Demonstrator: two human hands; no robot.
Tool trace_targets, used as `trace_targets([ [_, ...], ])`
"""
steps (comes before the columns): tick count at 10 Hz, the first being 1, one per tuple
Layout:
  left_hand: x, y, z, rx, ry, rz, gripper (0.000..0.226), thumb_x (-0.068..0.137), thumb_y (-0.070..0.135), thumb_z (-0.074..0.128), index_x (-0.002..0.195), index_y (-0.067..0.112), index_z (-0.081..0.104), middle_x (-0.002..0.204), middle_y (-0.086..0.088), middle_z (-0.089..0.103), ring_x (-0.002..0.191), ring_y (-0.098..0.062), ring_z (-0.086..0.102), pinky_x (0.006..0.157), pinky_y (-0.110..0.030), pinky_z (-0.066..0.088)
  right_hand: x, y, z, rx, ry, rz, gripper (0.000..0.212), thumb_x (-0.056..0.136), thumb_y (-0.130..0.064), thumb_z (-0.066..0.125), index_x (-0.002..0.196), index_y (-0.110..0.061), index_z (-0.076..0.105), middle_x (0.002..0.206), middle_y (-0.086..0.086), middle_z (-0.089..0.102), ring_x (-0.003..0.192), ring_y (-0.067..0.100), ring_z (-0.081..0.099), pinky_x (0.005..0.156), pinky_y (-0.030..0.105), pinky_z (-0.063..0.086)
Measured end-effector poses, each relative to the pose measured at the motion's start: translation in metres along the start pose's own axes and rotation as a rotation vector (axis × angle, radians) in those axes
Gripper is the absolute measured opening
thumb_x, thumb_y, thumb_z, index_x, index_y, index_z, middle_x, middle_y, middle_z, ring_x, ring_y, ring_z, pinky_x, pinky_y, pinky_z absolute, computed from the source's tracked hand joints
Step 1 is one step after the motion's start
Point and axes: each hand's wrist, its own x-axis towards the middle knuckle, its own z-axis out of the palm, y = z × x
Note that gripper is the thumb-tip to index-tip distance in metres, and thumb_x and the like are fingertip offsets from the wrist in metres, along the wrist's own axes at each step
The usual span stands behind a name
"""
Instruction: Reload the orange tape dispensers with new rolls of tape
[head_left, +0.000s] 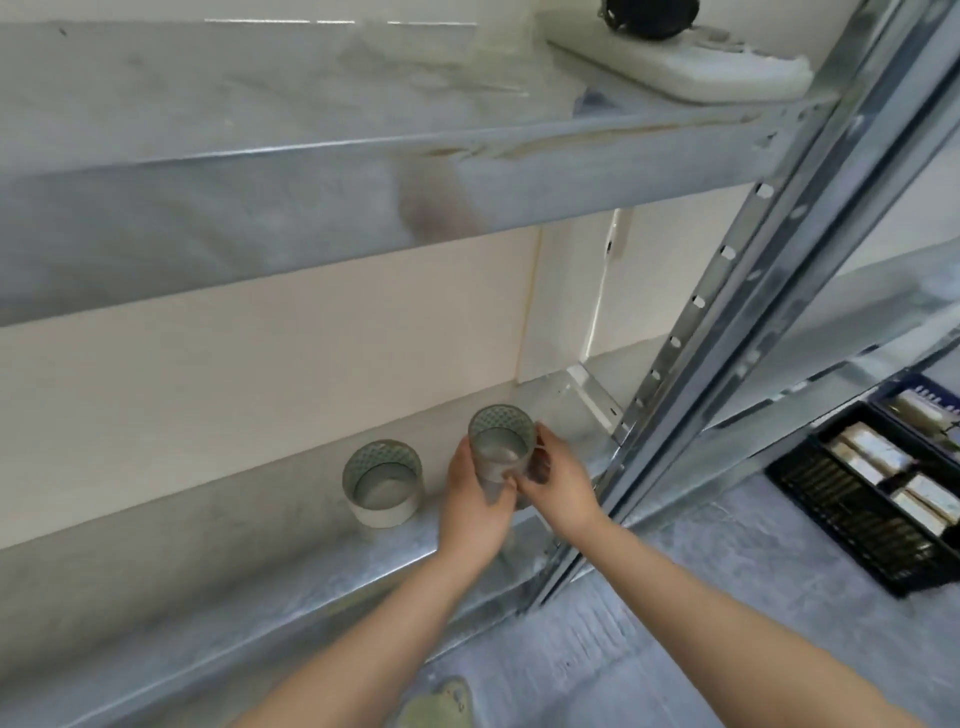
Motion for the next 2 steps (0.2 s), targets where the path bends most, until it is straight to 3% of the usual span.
trace_targets([
  [1,-0.013,0.006,0.007,0.040,0.085,-0.073,0.073,0.087,0.023,0.061,0.148,0.011,0.023,0.152,-0.009,0.035,0.138,-0.023,0.037,0.111,-0.030,0.031,-0.004,0.002,-0.006,-0.026,-0.045,0.006,0.072,0.078,-0.018,0.070,0.138,-0.006,0.032,0.132,0.014,0.050,0.120,0.027,0.053,0.094,0.028,0.049],
  [2,-0.029,0.021,0.015,-0.017,0.203,-0.086,0.075,0.088,0.024,0.062,0.148,0.008,0.021,0.155,-0.009,0.030,0.142,-0.022,0.030,0.108,-0.024,0.025,-0.011,-0.001,-0.019,0.025,-0.072,-0.017,0.081,0.079,-0.017,0.070,0.144,-0.009,0.022,0.147,0.014,0.033,0.133,0.027,0.039,0.109,0.043,0.038],
])
